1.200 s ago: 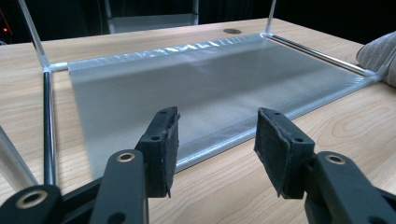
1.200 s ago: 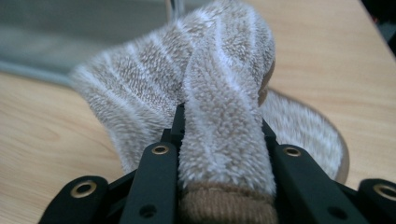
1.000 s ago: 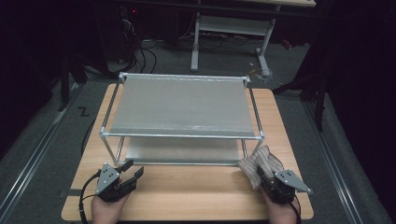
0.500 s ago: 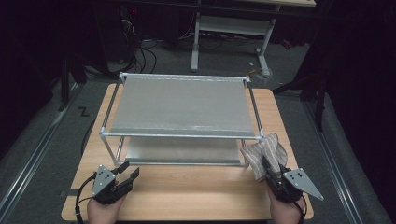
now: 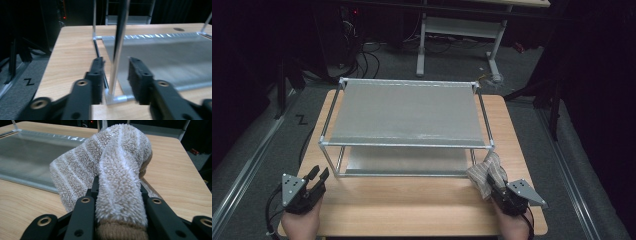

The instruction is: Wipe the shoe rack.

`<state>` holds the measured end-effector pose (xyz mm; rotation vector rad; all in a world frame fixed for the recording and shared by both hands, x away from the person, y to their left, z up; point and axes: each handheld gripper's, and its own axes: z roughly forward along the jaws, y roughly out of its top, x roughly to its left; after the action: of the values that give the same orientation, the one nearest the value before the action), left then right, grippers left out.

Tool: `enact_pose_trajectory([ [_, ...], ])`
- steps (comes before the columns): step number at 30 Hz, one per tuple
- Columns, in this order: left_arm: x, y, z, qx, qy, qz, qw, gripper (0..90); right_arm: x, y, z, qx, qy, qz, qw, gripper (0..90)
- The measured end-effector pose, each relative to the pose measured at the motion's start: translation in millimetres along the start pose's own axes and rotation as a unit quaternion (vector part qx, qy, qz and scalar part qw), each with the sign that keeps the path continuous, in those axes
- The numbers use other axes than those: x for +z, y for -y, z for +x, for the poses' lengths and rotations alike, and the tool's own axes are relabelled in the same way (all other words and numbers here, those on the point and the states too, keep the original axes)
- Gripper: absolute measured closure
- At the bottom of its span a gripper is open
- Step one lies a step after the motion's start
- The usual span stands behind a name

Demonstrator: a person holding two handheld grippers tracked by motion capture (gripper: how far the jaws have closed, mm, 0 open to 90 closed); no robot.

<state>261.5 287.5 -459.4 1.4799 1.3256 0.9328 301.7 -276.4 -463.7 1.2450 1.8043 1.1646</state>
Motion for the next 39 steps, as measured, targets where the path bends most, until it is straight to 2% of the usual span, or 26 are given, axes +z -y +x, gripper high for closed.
enact_pose_trajectory([
  [4, 13.1, -11.6, 0.2, -0.003, 0.014, 0.008, 0.9999, 62.6, -1.1, 0.1, 1.2, -0.002, -0.001, -0.001, 1.0, 71.2],
  [6, 19.7, -17.0, -0.1, 0.002, 0.015, 0.013, 0.9998, 67.9, -1.4, 0.2, 1.1, -0.002, 0.0, -0.001, 1.0, 71.2],
  [8, 24.7, -21.2, 0.3, -0.001, 0.012, 0.012, 0.9999, 76.5, -1.8, 0.2, 1.0, -0.003, 0.0, -0.002, 1.0, 71.2],
  [9, 27.1, -23.1, -0.9, 0.004, 0.001, 0.013, 0.9999, 79.1, -2.2, 0.1, 0.9, -0.003, -0.002, -0.003, 1.0, 71.2],
  [14, 43.5, -28.2, 3.0, 0.011, -0.005, 0.015, 0.9998, 79.9, -4.4, 0.0, 2.7, -0.006, -0.005, -0.004, 1.0, 71.3],
  [20, 67.0, -35.0, 12.4, -0.003, -0.013, 0.011, 0.9999, 79.3, -5.8, 0.4, 6.1, -0.011, -0.009, -0.004, 0.9999, 71.3],
  [22, 73.9, -37.4, 15.9, -0.001, -0.016, 0.013, 0.9998, 79.2, -5.9, 0.5, 7.3, -0.014, -0.011, -0.004, 0.9998, 71.3],
  [26, 83.3, -39.7, 21.2, -0.009, -0.02, 0.012, 0.9997, 78.9, -8.5, 1.1, 6.8, -0.014, -0.006, -0.003, 0.9999, 71.4],
  [29, 82.8, -39.4, 21.4, -0.012, -0.018, 0.012, 0.9997, 77.5, -11.1, 2.2, 1.5, -0.009, 0.007, -0.003, 0.9999, 71.5],
  [33, 70.9, -34.3, 16.0, -0.018, -0.009, 0.004, 0.9998, 69.5, -12.1, 1.2, -9.1, -0.005, 0.035, -0.007, 0.9993, 71.5],
  [36, 60.0, -23.0, 10.7, -0.028, 0.0, 0.007, 0.9996, 63.9, -9.8, -3.4, -17.0, -0.006, 0.056, -0.012, 0.9984, 71.5],
  [39, 53.6, -8.8, 0.8, -0.022, 0.009, 0.021, 0.9995, 62.0, -2.0, -11.3, -25.2, 0.002, 0.07, -0.011, 0.9975, 71.5],
])
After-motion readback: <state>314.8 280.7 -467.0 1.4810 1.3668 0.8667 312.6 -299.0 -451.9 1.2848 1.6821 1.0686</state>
